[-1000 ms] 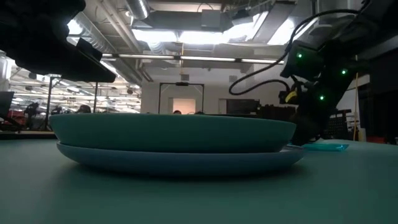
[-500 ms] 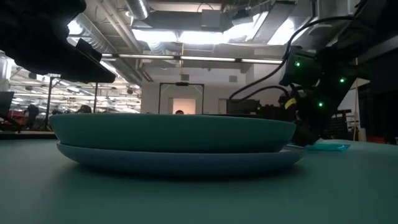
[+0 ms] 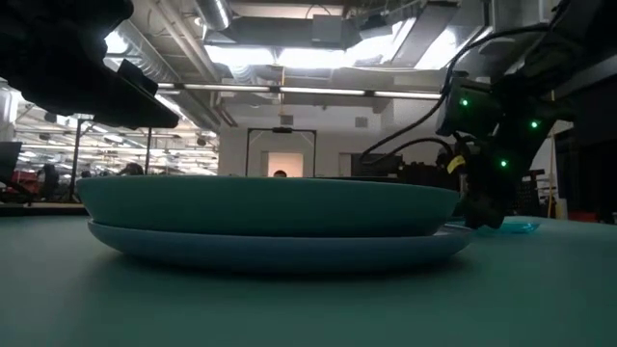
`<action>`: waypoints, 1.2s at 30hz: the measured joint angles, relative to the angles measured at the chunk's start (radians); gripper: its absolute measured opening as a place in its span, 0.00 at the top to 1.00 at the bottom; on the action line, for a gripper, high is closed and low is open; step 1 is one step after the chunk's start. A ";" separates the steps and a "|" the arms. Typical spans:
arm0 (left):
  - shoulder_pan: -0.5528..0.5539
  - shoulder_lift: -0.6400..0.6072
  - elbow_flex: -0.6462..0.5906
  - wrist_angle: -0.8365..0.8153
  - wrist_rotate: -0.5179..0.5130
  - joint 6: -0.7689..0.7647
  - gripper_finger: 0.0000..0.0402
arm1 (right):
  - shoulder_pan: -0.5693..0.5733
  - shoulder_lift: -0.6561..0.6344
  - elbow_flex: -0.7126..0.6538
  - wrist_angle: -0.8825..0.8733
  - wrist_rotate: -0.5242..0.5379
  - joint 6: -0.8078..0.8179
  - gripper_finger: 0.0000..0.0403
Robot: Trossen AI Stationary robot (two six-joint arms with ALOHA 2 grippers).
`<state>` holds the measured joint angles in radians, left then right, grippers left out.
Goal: Stack plastic plates
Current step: Stack the right blue plate on the green plate
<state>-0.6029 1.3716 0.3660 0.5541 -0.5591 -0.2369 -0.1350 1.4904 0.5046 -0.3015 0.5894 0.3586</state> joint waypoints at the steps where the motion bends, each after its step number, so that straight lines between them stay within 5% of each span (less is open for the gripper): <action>1: 0.000 0.000 0.000 0.000 0.000 -0.003 0.74 | 0.010 -0.004 0.006 -0.004 -0.007 -0.005 0.99; 21: -0.002 0.000 0.000 0.000 0.002 -0.022 0.74 | 0.434 -0.061 0.302 0.032 0.000 -0.157 1.00; 36: -0.048 0.000 0.002 0.000 0.026 -0.018 0.74 | 0.610 -0.006 0.324 0.479 -0.170 -0.371 1.00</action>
<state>-0.6508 1.3720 0.3675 0.5537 -0.5326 -0.2554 0.4753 1.4844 0.8284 0.1776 0.4192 -0.0119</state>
